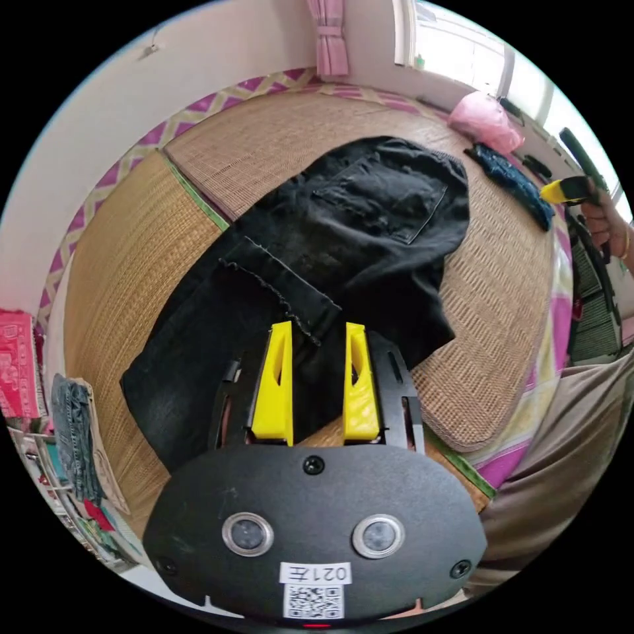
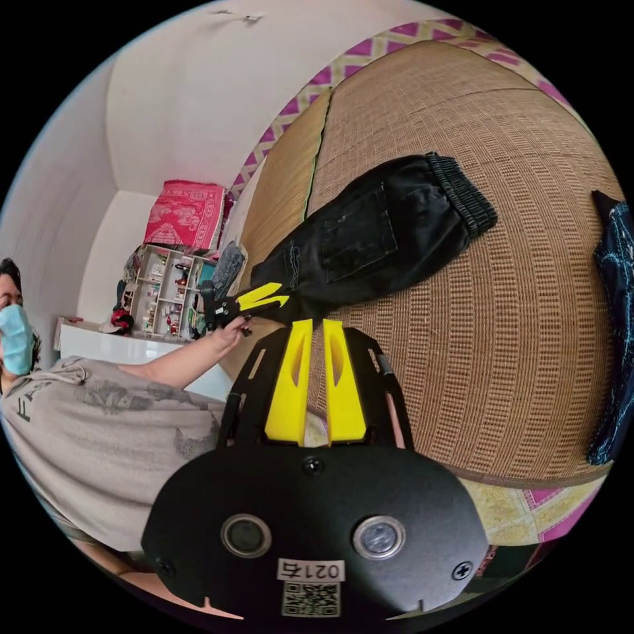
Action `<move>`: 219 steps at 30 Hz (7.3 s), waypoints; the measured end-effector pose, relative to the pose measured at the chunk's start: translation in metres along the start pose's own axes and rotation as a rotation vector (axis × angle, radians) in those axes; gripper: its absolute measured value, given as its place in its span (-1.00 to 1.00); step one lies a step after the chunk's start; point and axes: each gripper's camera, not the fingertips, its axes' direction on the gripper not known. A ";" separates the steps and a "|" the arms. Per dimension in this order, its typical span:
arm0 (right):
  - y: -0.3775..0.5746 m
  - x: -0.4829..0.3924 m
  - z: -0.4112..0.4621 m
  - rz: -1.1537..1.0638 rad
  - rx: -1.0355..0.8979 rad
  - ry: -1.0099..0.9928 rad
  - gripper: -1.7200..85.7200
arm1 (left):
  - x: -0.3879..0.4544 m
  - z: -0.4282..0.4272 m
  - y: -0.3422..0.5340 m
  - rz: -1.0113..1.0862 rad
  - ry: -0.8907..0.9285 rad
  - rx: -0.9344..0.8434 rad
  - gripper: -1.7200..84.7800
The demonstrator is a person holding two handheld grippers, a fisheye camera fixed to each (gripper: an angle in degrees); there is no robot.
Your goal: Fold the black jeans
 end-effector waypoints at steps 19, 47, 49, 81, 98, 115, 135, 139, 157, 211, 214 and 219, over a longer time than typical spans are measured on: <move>0.006 -0.024 0.003 0.107 0.027 -0.079 -0.97 | -0.272 -0.138 0.286 -1.035 0.325 0.734 -0.92; -0.321 -0.146 0.102 -0.745 -0.461 0.637 -0.75 | -0.379 -0.047 0.037 -0.255 0.178 -0.016 -0.80; -0.351 -0.142 0.119 -0.799 -0.560 0.643 -0.74 | -0.387 -0.036 0.018 -0.204 0.182 -0.080 -0.78; -0.340 -0.233 0.030 -0.900 -0.531 0.434 -0.98 | -0.396 -0.061 0.019 0.027 0.207 -0.042 -0.94; -0.133 -0.169 0.078 -0.578 -0.724 0.393 -0.96 | -0.179 -0.035 0.249 -0.339 0.501 -0.062 -0.91; -0.127 -0.159 0.071 -0.421 -0.418 0.337 -0.83 | -0.121 0.034 0.368 -0.748 0.562 0.149 -0.98; -0.049 -0.025 0.149 -0.219 -0.282 0.871 -0.98 | -0.020 0.188 0.328 -0.904 0.587 0.137 -0.98; -0.030 -0.009 0.115 -0.103 -0.086 0.806 -0.97 | -0.004 0.176 0.341 -0.950 0.543 0.232 -0.98; 0.129 0.187 0.124 0.663 0.282 -0.100 -0.73 | 0.138 0.218 0.445 -1.539 0.404 0.335 -0.82; 0.110 0.235 0.134 0.784 0.313 -0.004 -0.79 | -0.005 0.267 0.584 -1.810 0.533 0.680 -0.77; 0.108 0.228 0.125 0.759 0.318 0.033 -0.88 | -0.014 0.253 0.587 -1.836 0.488 0.678 -0.83; 0.101 0.212 0.104 0.698 0.310 0.037 -0.94 | -0.029 0.203 0.584 -1.840 0.425 0.632 -0.94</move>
